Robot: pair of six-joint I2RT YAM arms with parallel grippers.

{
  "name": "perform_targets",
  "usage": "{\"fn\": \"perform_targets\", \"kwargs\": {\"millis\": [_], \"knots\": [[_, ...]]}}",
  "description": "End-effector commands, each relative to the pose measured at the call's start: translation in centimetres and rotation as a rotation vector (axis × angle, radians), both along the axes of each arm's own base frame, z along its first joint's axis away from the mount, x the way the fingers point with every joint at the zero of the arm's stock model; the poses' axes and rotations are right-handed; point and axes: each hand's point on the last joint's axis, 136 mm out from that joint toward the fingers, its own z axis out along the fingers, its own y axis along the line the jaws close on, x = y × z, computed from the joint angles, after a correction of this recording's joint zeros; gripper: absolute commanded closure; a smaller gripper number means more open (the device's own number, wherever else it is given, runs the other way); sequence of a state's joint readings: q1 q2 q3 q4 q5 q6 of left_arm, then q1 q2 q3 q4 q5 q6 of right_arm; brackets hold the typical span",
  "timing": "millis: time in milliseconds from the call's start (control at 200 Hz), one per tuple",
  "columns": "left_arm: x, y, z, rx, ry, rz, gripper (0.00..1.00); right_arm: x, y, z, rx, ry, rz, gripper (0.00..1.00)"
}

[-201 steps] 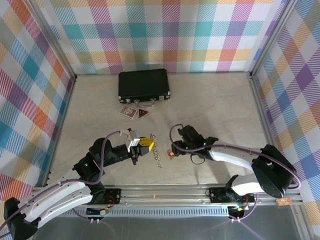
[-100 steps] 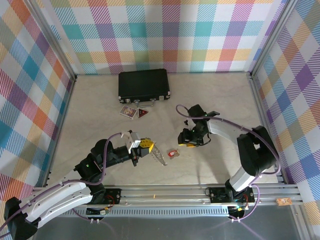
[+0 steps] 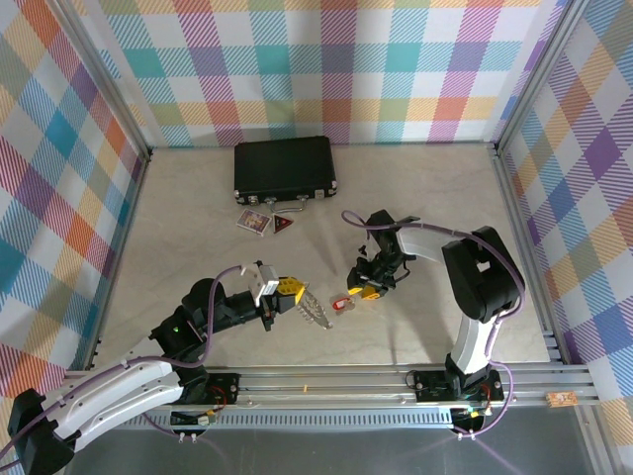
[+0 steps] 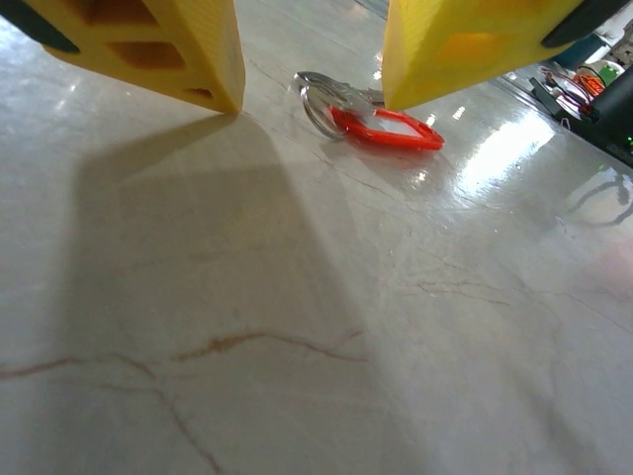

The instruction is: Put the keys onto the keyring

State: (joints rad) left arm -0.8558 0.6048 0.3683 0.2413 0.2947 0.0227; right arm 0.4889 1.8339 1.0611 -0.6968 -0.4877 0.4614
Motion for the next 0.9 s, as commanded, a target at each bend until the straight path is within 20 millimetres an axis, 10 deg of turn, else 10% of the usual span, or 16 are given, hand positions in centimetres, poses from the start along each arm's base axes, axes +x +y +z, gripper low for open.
{"fn": "perform_targets", "kwargs": {"millis": [0,890], "knots": [[-0.2,0.0,2.3,-0.063,-0.076,-0.009,1.00,0.2,0.7,-0.1,0.029,0.025,-0.017,0.61],[0.1,0.1,2.4,-0.086,-0.058,-0.009,1.00,-1.2,1.5,-0.1,0.029,-0.001,0.035,0.77]]}}
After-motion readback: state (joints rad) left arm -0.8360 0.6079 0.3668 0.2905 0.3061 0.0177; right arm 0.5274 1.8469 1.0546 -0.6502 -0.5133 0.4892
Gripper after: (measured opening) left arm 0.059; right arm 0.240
